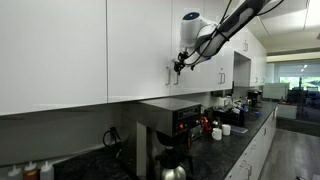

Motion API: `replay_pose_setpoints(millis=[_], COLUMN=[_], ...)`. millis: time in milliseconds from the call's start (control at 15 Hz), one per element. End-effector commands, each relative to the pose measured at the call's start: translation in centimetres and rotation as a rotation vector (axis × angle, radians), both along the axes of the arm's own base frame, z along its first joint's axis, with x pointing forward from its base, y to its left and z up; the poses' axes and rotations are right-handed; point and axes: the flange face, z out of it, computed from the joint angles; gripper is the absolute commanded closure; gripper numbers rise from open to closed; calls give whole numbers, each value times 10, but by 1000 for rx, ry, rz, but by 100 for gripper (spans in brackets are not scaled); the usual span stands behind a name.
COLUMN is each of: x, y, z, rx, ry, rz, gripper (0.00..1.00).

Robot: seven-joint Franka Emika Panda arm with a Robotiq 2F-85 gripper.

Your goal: Open the cupboard

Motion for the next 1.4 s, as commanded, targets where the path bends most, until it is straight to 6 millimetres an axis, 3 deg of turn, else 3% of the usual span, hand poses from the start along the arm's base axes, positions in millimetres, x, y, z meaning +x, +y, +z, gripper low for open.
replay_pose_setpoints(millis=[0, 1000, 1333], x=[5, 25, 30], y=[-2, 3, 17], z=[-8, -10, -7], rx=[-4, 6, 17], ry=[-12, -15, -35], rz=[4, 18, 54], gripper=[0, 0, 0])
